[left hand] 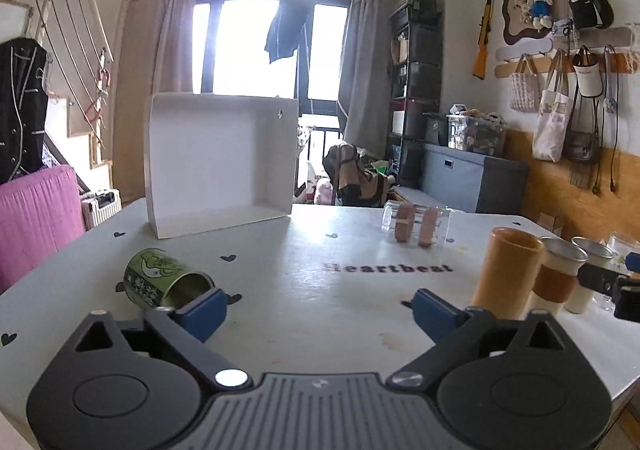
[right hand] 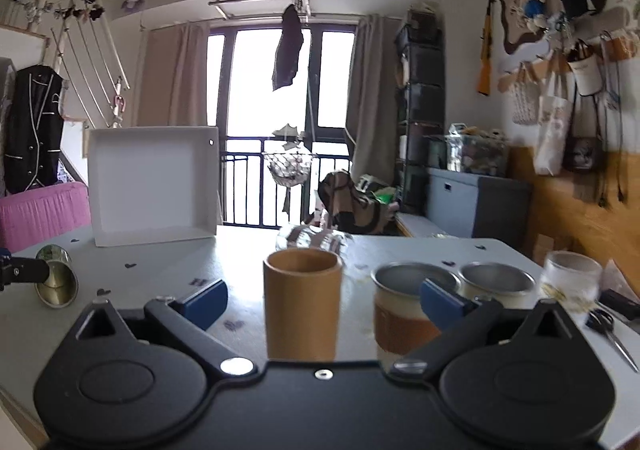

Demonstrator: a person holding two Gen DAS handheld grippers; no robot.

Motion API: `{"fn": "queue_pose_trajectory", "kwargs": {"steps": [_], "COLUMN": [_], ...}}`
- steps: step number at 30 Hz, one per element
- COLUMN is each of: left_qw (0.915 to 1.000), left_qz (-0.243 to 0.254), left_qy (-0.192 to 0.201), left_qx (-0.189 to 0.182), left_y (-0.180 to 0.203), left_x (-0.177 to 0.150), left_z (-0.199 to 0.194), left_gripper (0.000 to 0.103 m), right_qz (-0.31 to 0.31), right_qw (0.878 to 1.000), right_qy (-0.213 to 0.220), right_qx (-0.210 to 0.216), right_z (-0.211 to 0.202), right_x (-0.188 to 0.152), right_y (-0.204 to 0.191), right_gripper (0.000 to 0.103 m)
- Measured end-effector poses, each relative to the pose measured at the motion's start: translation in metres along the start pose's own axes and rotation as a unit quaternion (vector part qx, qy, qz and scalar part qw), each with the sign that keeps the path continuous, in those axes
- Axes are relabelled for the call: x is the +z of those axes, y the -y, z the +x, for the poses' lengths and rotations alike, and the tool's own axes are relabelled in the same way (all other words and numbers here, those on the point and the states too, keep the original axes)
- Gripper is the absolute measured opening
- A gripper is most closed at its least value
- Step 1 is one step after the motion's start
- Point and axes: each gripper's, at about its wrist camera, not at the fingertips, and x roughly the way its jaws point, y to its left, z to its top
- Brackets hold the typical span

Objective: Flip cup upright
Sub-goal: 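Withdraw the right gripper from the standing bamboo cup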

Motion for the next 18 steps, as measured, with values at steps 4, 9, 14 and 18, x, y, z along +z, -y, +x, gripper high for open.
{"fn": "queue_pose_trajectory", "kwargs": {"steps": [4, 9, 14, 18], "left_qw": [0.9998, 0.9997, 0.9996, 0.9996], "left_qz": [-0.001, 0.006, 0.014, 0.013], "left_qy": [0.013, 0.013, 0.005, 0.002], "left_qx": [0.013, 0.022, 0.025, 0.026], "left_y": [0.015, 0.026, 0.034, 0.035], "left_x": [-0.004, -0.009, -0.019, -0.023], "left_z": [-0.011, -0.017, -0.02, -0.023], "left_gripper": [0.103, 0.103, 0.103, 0.103], "right_qz": [0.002, -0.003, -0.005, -0.008], "right_qw": [1.0, 1.0, 1.0, 1.0], "right_qy": [-0.002, -0.003, -0.002, -0.004], "right_qx": [-0.003, -0.004, -0.006, -0.009], "right_z": [-0.011, -0.024, -0.033, -0.037], "right_x": [-0.006, -0.011, -0.014, -0.016], "right_y": [0.006, 0.008, 0.008, 0.008], "right_gripper": [0.103, 0.103, 0.103, 0.103]}}
